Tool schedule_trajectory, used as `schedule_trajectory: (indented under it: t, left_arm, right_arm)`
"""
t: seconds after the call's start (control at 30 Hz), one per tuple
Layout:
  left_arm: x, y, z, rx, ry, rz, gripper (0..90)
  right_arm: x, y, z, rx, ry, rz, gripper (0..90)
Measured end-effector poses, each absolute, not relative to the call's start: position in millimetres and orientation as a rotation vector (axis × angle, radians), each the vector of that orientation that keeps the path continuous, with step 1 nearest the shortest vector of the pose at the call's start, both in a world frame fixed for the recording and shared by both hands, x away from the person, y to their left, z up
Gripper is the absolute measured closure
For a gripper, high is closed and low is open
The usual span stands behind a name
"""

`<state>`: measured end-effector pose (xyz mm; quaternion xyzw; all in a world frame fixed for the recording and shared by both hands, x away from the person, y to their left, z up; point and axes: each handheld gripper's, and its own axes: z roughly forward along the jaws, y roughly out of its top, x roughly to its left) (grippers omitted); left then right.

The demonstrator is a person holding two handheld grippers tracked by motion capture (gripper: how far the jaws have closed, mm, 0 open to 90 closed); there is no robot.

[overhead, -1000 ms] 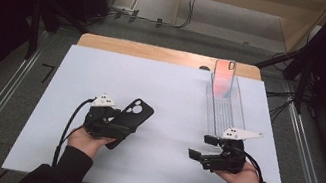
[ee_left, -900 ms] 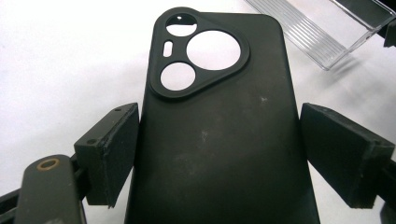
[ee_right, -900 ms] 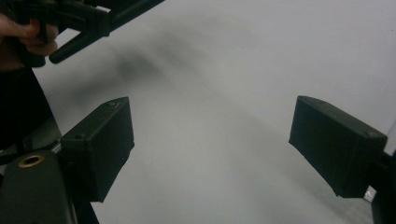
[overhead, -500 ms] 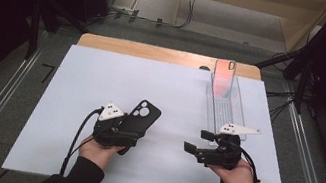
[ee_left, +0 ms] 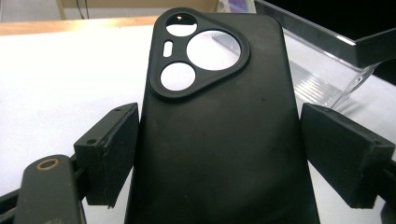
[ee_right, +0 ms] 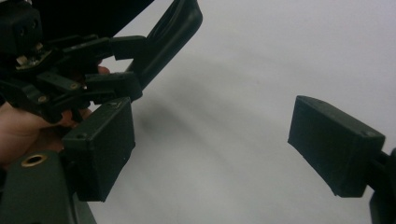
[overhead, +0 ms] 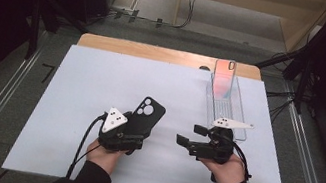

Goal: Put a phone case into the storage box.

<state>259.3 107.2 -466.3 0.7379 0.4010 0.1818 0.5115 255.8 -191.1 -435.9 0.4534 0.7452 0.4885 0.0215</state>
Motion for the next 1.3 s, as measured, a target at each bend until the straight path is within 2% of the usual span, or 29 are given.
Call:
schedule_trajectory:
  t: [0.7,0.83,1.3]
  left_arm:
    - [253.6,96.1,-468.2,1.736,0.930,0.446,14.4]
    - [251.7,94.0,-467.9,1.733,0.923,0.456,14.4]
    - [246.7,89.5,-467.9,1.734,0.902,0.467,14.4]
  right_arm:
    - [279.0,-168.7,-430.6,1.555,2.240,1.684,13.2]
    - [282.5,-164.0,-430.9,1.564,2.248,1.698,20.2]
    - [291.6,-147.8,-431.2,1.605,2.248,1.722,28.2]
